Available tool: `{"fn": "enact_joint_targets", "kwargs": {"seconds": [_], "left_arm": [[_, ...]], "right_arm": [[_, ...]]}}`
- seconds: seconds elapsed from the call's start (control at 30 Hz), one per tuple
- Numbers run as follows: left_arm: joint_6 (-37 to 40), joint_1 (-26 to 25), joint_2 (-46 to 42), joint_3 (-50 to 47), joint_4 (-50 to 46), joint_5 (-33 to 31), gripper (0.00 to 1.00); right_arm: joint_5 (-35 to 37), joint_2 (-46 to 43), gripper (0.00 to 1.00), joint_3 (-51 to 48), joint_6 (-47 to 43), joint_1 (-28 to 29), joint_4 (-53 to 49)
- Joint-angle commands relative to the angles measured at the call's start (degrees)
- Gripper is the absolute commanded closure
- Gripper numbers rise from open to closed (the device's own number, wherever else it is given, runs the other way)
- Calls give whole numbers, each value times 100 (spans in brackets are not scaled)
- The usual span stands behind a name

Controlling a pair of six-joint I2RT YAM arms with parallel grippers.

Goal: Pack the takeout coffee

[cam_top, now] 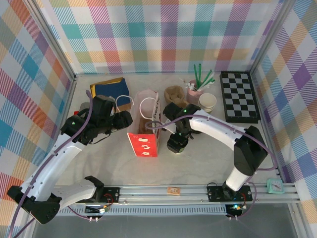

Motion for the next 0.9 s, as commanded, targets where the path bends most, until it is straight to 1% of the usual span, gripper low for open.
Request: {"fn": "enact_joint_targets", "kwargs": {"seconds": [0.0,0.3,0.5,0.87], "left_arm": [[10,25,-41,-32,22,-31,34],[15,34,-52,-28,12,-57,34],[7,34,-56,-68,29,-44,35],[-3,34,-56,-105,55,-29,35]], "right_arm": [[-187,134,1,-71,52,-51,56],[-233,203,1,-274,144,-87,215],[-110,76,1,-494,248,-87,369],[14,210,0,-602,476,-87,610]]}}
